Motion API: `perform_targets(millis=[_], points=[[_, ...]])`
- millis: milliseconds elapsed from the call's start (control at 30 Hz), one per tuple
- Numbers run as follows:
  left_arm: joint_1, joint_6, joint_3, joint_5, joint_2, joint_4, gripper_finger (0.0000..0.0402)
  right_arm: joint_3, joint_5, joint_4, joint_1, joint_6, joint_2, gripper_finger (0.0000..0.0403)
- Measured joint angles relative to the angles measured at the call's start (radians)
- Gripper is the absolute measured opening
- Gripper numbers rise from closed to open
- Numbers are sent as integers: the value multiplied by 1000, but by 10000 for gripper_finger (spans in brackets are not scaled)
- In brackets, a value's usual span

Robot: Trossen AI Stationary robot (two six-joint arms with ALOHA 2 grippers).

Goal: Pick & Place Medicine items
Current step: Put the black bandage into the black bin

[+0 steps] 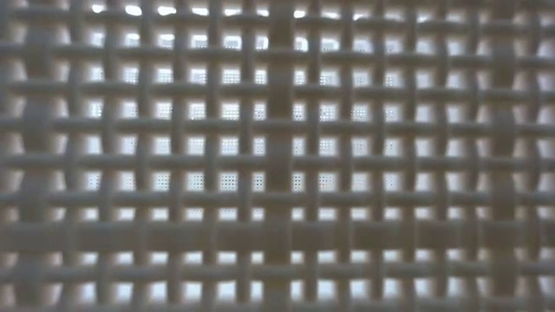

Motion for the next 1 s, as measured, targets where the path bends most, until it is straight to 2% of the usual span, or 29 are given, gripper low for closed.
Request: perform_targets(millis=[100, 200, 467, 633, 1000], points=[[0, 0, 0, 0, 0, 0, 393, 2, -158, 5, -54, -18, 0, 171], [0, 0, 0, 0, 0, 0, 393, 4, -210, 30, -104, 8, -2, 171], [0, 0, 0, 0, 0, 0, 393, 4, -198, 45, -151, 217, -1, 171], [0, 0, 0, 0, 0, 0, 393, 4, -125, 44, -145, 224, -1, 171], [0, 0, 0, 0, 0, 0, 393, 4, -122, 38, -129, 216, -1, 171]])
